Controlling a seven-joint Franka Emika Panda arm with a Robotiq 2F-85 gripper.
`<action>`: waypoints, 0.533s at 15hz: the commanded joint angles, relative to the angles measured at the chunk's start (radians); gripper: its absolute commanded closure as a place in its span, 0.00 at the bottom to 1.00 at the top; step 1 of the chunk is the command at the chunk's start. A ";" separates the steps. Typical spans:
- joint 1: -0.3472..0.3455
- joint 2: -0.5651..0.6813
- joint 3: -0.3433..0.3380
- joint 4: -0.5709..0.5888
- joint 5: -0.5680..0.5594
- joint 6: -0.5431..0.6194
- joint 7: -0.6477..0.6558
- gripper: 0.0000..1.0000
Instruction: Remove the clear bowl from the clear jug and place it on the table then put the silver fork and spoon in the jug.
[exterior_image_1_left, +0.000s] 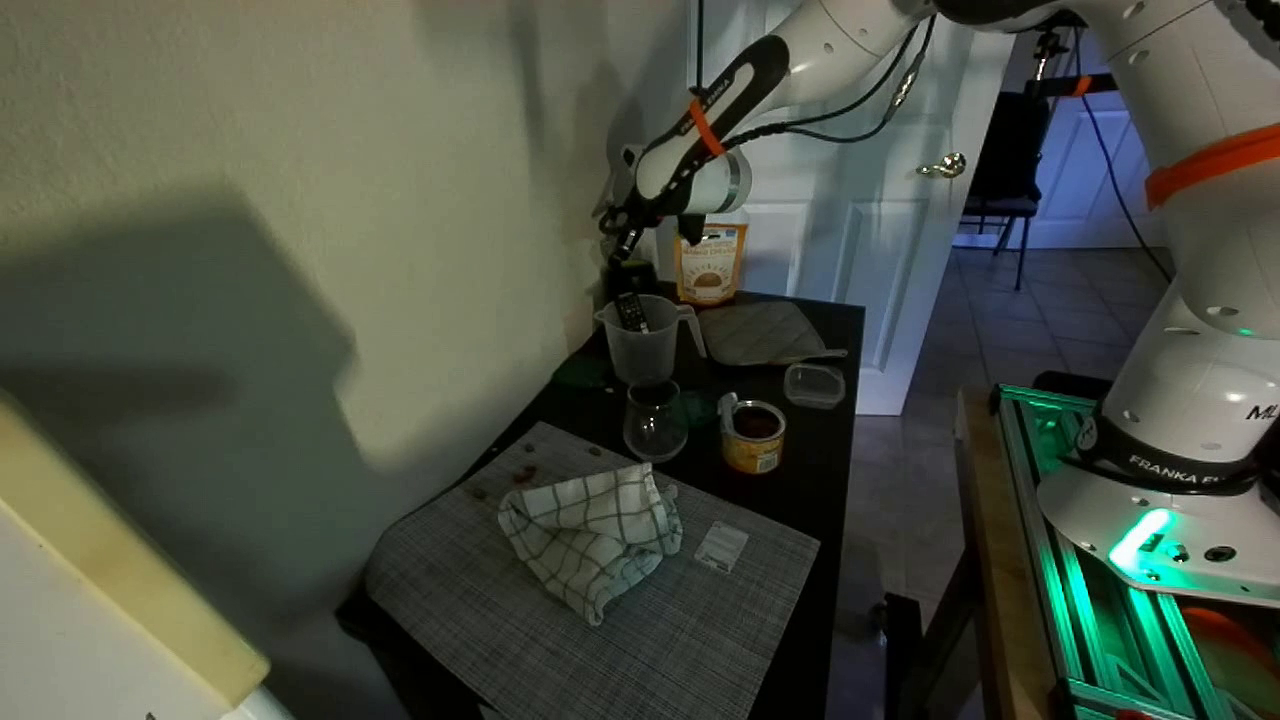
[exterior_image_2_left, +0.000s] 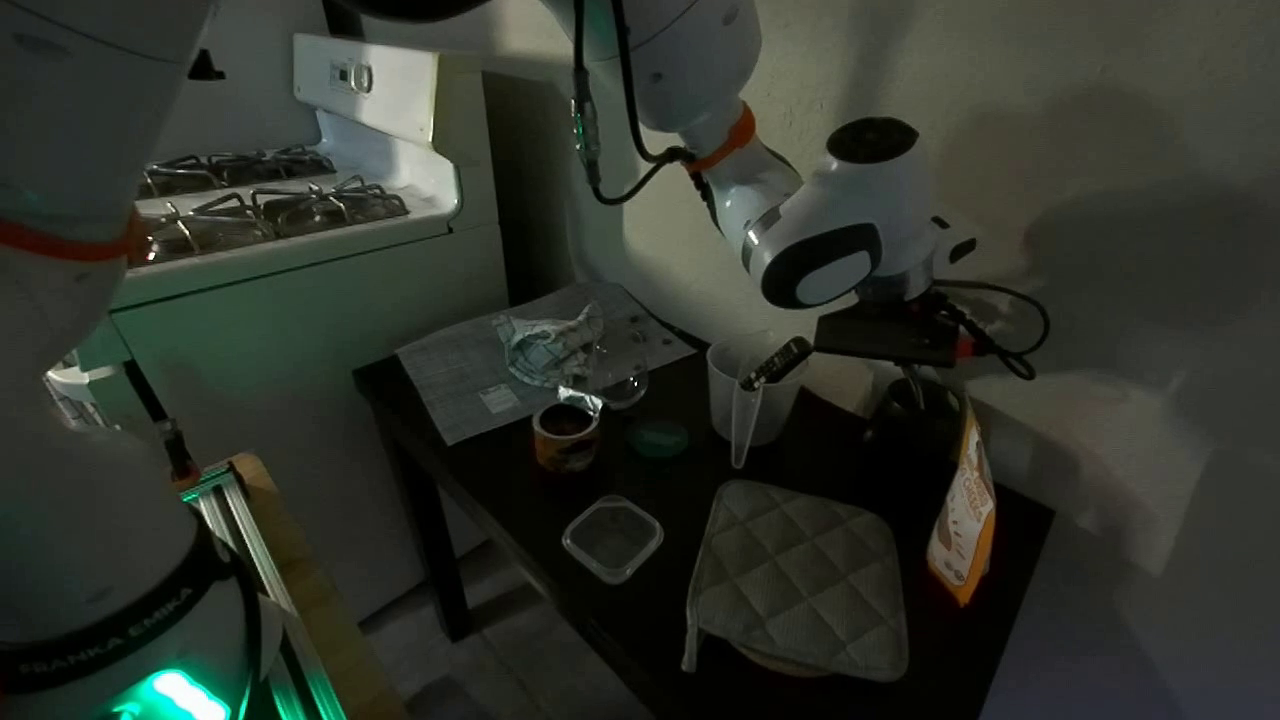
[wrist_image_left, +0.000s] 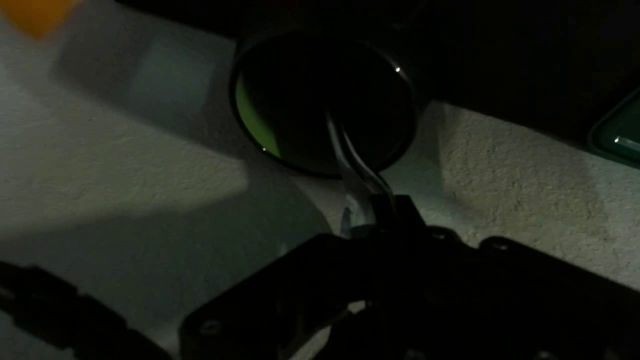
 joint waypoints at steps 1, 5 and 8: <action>-0.071 -0.097 0.047 -0.108 -0.033 0.011 0.010 0.99; -0.155 -0.188 0.118 -0.205 0.018 -0.022 -0.066 0.99; -0.245 -0.222 0.214 -0.243 0.051 -0.035 -0.123 0.99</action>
